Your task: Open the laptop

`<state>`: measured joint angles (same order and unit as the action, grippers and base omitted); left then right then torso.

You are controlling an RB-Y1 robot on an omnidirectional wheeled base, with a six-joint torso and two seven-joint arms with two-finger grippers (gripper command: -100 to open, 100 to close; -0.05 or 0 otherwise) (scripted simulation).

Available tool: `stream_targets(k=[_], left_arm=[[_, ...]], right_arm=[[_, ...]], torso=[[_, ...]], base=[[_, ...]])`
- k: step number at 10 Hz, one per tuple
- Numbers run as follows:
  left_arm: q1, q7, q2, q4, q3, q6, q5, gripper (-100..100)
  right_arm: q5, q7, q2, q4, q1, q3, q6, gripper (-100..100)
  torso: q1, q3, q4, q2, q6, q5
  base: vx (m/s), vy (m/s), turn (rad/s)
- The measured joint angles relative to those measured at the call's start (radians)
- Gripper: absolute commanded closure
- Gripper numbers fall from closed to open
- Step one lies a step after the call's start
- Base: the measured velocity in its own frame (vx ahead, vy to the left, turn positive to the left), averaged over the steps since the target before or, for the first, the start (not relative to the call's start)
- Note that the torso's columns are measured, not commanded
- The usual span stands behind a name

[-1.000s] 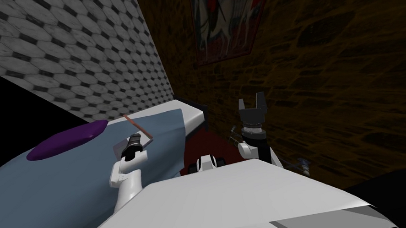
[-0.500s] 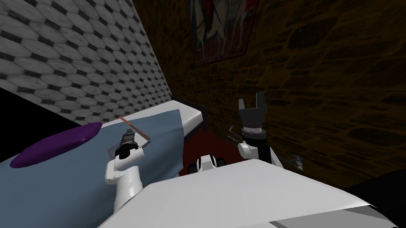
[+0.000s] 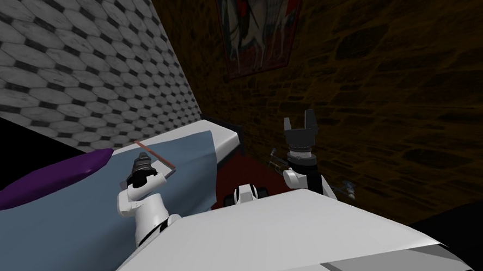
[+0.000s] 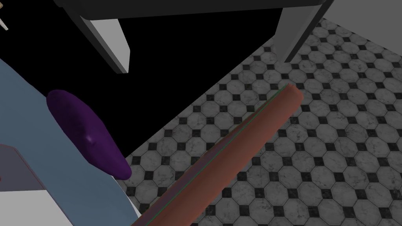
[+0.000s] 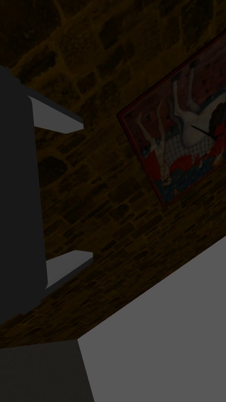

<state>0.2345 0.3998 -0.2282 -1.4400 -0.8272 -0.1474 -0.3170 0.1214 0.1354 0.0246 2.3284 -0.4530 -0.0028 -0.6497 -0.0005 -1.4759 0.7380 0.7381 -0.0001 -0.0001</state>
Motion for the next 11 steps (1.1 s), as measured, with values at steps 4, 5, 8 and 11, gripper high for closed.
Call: stream_targets(k=[4, 5, 8, 11], left_arm=[[0.016, 0.011, -0.014, 0.009, -0.078, 0.006, -0.008, -100], [0.022, 0.012, -0.018, 0.014, -0.096, 0.009, -0.012, -100], [0.029, 0.006, -0.028, 0.046, -0.148, 0.023, -0.036, -100], [0.016, -0.017, -0.037, 0.088, -0.184, 0.038, -0.068, -100]], right_arm=[[0.0, 0.0, 0.0, 0.0, 0.0, 0.0, 0.0, 0], [0.0, 0.0, 0.0, 0.0, 0.0, 0.0, 0.0, 0], [0.0, 0.0, 0.0, 0.0, 0.0, 0.0, 0.0, 0], [0.0, 0.0, 0.0, 0.0, 0.0, 0.0, 0.0, 0]], torso=[[0.0, 0.0, 0.0, 0.0, 0.0, 0.0], [0.001, 0.0, 0.0, 0.0, 0.0, 0.0], [-0.001, -0.001, -0.001, -0.002, 0.0, 0.0], [0.002, -0.001, 0.0, -0.001, 0.0, 0.0]], base=[[0.014, -0.04, -0.06], [0.024, -0.045, -0.051], [0.075, -0.087, -0.038], [0.126, -0.082, -0.01]])
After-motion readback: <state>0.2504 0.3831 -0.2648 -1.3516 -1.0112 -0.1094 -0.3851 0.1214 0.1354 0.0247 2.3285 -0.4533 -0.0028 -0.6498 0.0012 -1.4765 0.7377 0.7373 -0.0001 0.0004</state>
